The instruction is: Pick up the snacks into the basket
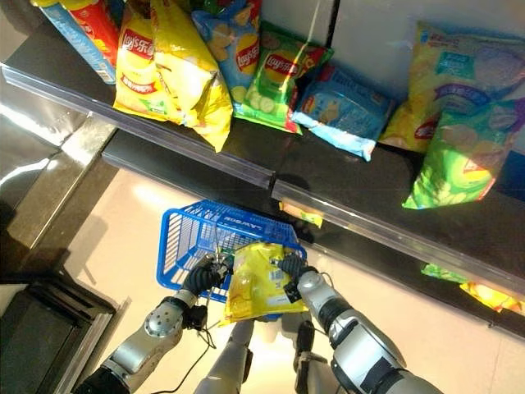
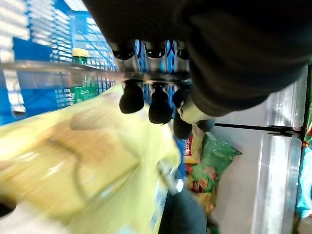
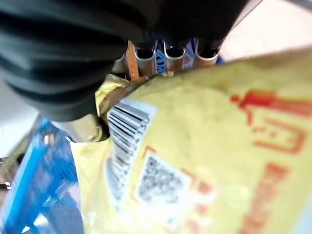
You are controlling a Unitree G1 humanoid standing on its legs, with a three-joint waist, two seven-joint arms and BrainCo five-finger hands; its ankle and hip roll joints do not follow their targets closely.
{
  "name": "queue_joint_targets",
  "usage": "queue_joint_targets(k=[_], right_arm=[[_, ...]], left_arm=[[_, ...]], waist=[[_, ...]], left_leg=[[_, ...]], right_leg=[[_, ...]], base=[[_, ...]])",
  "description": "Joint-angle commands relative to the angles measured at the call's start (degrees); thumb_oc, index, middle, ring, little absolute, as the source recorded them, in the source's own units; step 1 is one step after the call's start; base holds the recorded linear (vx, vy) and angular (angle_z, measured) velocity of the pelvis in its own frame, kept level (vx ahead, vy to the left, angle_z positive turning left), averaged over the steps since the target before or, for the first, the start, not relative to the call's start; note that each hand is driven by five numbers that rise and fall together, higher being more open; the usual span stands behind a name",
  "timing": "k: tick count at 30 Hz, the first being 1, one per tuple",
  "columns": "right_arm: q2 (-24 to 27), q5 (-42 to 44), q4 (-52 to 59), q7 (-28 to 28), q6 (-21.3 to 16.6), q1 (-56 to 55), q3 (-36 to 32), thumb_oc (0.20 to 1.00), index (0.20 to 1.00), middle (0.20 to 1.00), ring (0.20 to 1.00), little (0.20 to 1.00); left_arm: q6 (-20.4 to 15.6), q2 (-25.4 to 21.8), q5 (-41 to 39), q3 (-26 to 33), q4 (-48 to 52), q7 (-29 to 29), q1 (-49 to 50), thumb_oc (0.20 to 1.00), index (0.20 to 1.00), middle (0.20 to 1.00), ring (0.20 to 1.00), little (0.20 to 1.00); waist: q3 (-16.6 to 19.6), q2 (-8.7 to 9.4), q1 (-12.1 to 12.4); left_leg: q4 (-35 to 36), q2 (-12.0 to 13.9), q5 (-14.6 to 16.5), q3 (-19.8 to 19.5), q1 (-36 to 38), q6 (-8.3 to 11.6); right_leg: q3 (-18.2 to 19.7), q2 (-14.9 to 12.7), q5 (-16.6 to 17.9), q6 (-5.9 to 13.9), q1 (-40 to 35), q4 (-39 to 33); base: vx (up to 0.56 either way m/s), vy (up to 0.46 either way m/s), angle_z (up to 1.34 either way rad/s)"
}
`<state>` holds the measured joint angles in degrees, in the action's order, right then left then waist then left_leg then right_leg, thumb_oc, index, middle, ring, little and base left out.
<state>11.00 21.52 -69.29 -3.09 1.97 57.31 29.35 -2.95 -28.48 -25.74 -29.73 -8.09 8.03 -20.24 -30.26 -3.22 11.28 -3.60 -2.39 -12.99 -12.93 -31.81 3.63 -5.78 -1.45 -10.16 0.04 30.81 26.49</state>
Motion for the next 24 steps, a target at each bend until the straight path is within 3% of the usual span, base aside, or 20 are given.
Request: queue_joint_targets(k=[1,9,14,15,16,24], right_arm=[[3.12,5.03,1.12,-1.47,-3.23,5.48,-2.91,0.2,0.2,0.2,0.2,0.2],[5.87,11.28,-4.08,-1.44,-3.23,11.18,-5.67,0.2,0.2,0.2,0.2,0.2],[6.28,9.98,-7.1,-2.25,-2.59,11.22,-6.49,0.2,0.2,0.2,0.2,0.2],[5.94,10.3,-8.25,-2.89,-2.3,10.91,-7.84,0.752,0.752,0.752,0.752,0.752],[5.94,10.3,-8.25,-2.89,-2.3,10.91,-7.84,1.0,1.0,1.0,1.0,1.0],[5.11,9.57,-8.07,-4.5,-2.76,10.37,-8.75,1.0,1.0,1.0,1.0,1.0]], left_arm=[[-8.84,0.37,-0.15,-0.62,12.6,-2.73,-3.72,0.2,0.2,0.2,0.2,0.2],[-8.68,-0.09,-2.43,-6.37,14.82,-5.7,-7.1,0.2,0.2,0.2,0.2,0.2],[-8.77,0.79,-2.02,-8.28,14.99,-6.4,-9.05,0.2,0.2,0.2,0.2,0.2],[-8.71,1.17,-1.71,-8.83,15.08,-6.51,-9.75,0.2,0.2,0.2,0.2,0.2],[-8.71,1.17,-1.71,-8.84,15.08,-6.51,-9.76,0.2,0.2,0.2,0.2,0.2],[-9.09,2.32,-1.51,-8.82,15.11,-5.81,-10.08,0.2,0.2,0.2,0.2,0.2]], waist=[[0.47,-2.12,0.51],[0.46,-5.21,2.6],[0.46,-6.58,3.28],[0.46,-7.18,3.61],[0.46,-7.18,3.61],[0.46,-7.62,3.94]], left_leg=[[-7.73,-4.15,9.1,3.21,-0.17,-0.88],[-9.25,-6.01,9.28,1.35,-3.5,-1.19],[-9.62,-6.81,9.32,0.48,-3.82,-1.22],[-9.92,-7.02,9.45,0.34,-4.2,-1.29],[-9.92,-7.02,9.45,0.34,-4.21,-1.29],[-10.23,-7.32,9.62,0.04,-4.07,-1.38]], right_leg=[[0.63,-4.35,8.08,6.49,-1.04,-11.25],[-0.41,-5.92,6.32,6.37,1.68,-8.3],[-1.04,-6.71,5.83,6.49,1.67,-7.76],[-1.28,-7.06,5.78,6.56,1.76,-7.65],[-1.28,-7.06,5.78,6.56,1.76,-7.65],[-1.5,-7.49,5.32,6.49,1.19,-7.55]], base=[[-0.01,-0.016,0.12],[0.0,0.001,0.23],[0.01,0.01,0.16],[0.01,0.023,0.18],[0.01,0.019,0.13],[0.01,0.012,0.04]])
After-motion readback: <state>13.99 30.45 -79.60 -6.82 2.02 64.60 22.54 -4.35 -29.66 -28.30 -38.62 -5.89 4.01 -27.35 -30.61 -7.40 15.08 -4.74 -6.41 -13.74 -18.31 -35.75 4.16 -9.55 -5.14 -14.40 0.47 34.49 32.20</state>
